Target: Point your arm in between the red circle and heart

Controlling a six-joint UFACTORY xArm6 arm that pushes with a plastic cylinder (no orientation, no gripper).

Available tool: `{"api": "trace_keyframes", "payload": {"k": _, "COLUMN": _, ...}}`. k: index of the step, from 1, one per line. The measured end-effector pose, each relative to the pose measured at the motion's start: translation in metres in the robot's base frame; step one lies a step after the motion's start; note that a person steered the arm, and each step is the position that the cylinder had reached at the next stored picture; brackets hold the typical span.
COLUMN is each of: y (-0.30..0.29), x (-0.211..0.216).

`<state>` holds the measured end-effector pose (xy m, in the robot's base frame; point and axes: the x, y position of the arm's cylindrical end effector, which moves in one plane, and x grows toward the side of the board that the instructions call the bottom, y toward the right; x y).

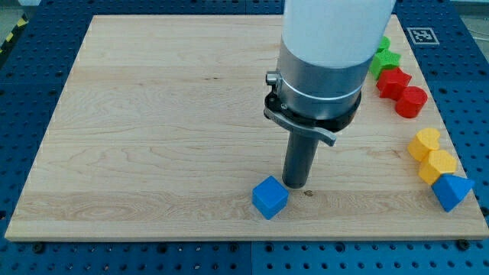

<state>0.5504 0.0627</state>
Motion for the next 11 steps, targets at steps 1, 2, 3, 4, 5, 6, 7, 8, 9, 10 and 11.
{"api": "trace_keyframes", "payload": {"k": 1, "y": 0.032, "x": -0.001}}
{"api": "trace_keyframes", "payload": {"k": 2, "y": 0.036, "x": -0.012}}
{"api": "trace_keyframes", "payload": {"k": 3, "y": 0.037, "x": -0.036}}
{"api": "trace_keyframes", "payload": {"k": 4, "y": 0.037, "x": -0.047}}
{"api": "trace_keyframes", "payload": {"k": 5, "y": 0.037, "x": -0.051}}
{"api": "trace_keyframes", "payload": {"k": 6, "y": 0.045, "x": -0.065}}
{"api": "trace_keyframes", "payload": {"k": 7, "y": 0.062, "x": -0.083}}
{"api": "trace_keyframes", "payload": {"k": 8, "y": 0.088, "x": -0.083}}
{"api": "trace_keyframes", "payload": {"k": 9, "y": 0.111, "x": -0.084}}
{"api": "trace_keyframes", "payload": {"k": 10, "y": 0.135, "x": -0.085}}
{"api": "trace_keyframes", "payload": {"k": 11, "y": 0.151, "x": -0.088}}
